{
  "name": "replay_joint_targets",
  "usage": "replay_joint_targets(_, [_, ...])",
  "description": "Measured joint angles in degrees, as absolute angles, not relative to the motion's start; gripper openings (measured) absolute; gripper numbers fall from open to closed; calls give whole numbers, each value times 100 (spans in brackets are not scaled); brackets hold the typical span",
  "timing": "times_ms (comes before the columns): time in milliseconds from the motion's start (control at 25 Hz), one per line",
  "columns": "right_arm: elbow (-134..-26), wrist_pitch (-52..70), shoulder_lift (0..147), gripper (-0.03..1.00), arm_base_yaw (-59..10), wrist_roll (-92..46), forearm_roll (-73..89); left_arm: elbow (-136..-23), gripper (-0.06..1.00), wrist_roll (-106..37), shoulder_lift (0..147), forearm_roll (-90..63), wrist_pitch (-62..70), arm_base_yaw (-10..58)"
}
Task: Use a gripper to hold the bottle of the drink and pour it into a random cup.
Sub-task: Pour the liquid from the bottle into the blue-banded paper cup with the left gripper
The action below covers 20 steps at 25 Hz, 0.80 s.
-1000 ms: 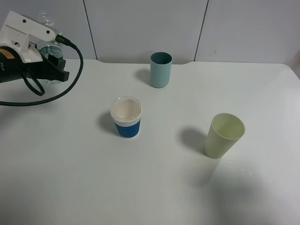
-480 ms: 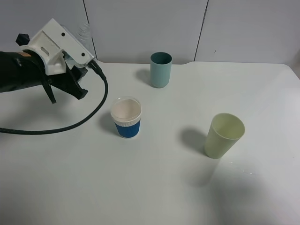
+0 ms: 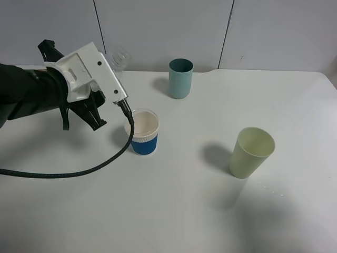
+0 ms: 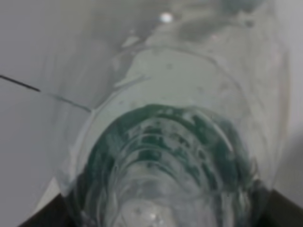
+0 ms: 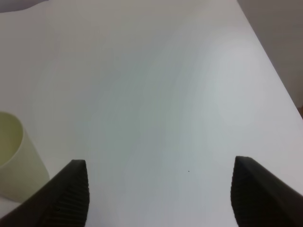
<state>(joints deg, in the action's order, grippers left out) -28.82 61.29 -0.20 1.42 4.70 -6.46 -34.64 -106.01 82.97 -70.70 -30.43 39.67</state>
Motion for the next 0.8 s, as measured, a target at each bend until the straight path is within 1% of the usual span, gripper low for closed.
replay_joint_targets(160, [-2882, 6129, -20, 63, 142, 470, -646, -3464, 51, -11307, 8297, -7683, -3383, 4211])
replay_joint_targets(280, [-2882, 6129, -20, 63, 142, 470, -646, -3464, 51, -11654, 8297, -8033, -3560, 4251])
replay_joint_targets(640, [-2882, 6129, -20, 63, 142, 470, -646, -3464, 51, -11796, 8302, -8318, -4610, 4258])
replay_joint_targets(800, [-2882, 6129, -20, 63, 142, 470, -646, -3464, 51, -11968, 8308, -8324, -4819, 4258])
